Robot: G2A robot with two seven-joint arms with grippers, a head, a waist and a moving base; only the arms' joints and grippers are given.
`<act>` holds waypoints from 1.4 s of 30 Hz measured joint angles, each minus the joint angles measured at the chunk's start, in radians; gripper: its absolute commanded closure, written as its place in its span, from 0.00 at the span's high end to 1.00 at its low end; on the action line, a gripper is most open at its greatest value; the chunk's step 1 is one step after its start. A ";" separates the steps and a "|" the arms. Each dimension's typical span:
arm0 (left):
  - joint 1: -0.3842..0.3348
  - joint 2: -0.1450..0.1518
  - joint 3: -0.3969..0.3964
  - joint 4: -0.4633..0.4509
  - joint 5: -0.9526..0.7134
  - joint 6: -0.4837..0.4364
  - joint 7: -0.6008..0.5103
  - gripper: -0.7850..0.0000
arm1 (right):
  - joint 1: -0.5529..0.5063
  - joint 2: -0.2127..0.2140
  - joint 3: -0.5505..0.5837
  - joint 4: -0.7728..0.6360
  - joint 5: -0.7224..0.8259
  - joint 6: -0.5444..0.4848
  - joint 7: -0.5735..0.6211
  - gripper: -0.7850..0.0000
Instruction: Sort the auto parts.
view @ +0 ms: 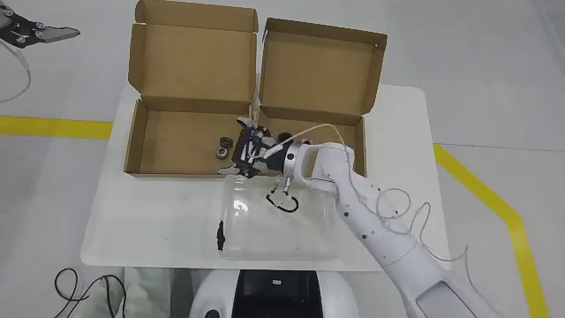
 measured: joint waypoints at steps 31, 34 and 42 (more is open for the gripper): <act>0.000 0.000 0.000 0.000 0.000 0.000 0.000 1.00 | -0.627 0.149 0.530 -0.575 -0.068 0.056 -0.088 1.00; 0.000 0.000 0.000 0.000 0.000 0.000 0.000 1.00 | -0.686 0.156 0.576 -0.596 -0.071 0.090 -0.127 1.00; 0.000 0.000 0.000 0.000 0.000 0.000 0.000 1.00 | -0.854 0.169 0.674 -0.639 -0.070 0.170 -0.263 1.00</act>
